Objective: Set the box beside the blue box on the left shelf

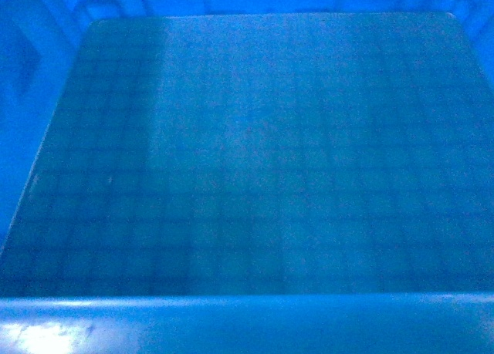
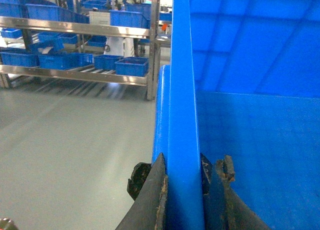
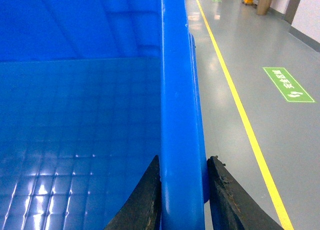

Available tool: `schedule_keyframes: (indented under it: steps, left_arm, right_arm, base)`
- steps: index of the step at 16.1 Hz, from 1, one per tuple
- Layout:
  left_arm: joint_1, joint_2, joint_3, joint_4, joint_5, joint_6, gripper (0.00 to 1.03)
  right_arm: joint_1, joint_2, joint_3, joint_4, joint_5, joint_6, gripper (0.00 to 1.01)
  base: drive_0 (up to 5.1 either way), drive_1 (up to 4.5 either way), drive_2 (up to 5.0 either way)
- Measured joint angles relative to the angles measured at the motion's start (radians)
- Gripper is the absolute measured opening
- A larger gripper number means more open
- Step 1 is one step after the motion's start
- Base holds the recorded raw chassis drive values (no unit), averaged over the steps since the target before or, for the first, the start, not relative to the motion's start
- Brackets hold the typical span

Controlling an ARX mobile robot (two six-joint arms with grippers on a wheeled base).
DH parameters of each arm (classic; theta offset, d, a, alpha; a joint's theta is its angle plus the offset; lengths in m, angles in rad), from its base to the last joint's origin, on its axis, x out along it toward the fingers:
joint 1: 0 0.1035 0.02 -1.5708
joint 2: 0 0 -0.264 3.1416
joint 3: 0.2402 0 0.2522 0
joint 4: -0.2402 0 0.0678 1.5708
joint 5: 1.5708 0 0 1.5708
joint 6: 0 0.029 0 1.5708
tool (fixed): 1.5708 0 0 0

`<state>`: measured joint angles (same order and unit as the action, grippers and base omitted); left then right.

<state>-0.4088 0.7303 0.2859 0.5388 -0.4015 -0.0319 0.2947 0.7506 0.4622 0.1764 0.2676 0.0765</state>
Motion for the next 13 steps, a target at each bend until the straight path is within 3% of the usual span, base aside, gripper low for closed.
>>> schedule_keyframes:
  steps: [1,13]
  left_arm:
    - [0.000,0.000,0.000,0.000,0.000,-0.001,0.10]
    - [-0.001,-0.004,0.000,-0.001,0.002,-0.005,0.10]
  right_arm:
    - [0.000,0.000,0.000,0.000,0.001,0.000,0.20]
    - [0.000,0.000,0.000,0.000,0.005,-0.003,0.20]
  base:
    - [-1.7,-1.68,-1.7]
    - [0.3,4.58,-4.1]
